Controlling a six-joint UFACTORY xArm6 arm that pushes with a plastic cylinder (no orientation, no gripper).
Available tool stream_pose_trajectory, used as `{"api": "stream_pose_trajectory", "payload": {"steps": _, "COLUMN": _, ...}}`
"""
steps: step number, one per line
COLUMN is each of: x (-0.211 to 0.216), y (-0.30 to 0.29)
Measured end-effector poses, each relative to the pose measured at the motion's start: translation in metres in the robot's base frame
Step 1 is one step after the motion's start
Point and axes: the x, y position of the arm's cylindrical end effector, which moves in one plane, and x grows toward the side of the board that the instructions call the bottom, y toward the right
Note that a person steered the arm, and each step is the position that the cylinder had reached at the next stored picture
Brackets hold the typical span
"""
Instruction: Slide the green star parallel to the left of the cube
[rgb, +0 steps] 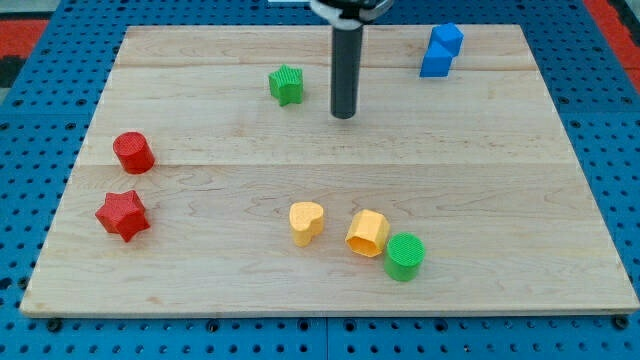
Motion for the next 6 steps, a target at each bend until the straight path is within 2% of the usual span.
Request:
{"api": "stream_pose_trajectory", "payload": {"steps": 1, "x": -0.028, "y": -0.062}}
{"api": "stream_pose_trajectory", "payload": {"steps": 3, "x": -0.126, "y": -0.007}}
{"api": "stream_pose_trajectory", "payload": {"steps": 4, "x": -0.046, "y": 0.065}}
{"api": "stream_pose_trajectory", "payload": {"steps": 5, "x": 0.074, "y": 0.173}}
{"api": "stream_pose_trajectory", "payload": {"steps": 6, "x": 0.196, "y": 0.224}}
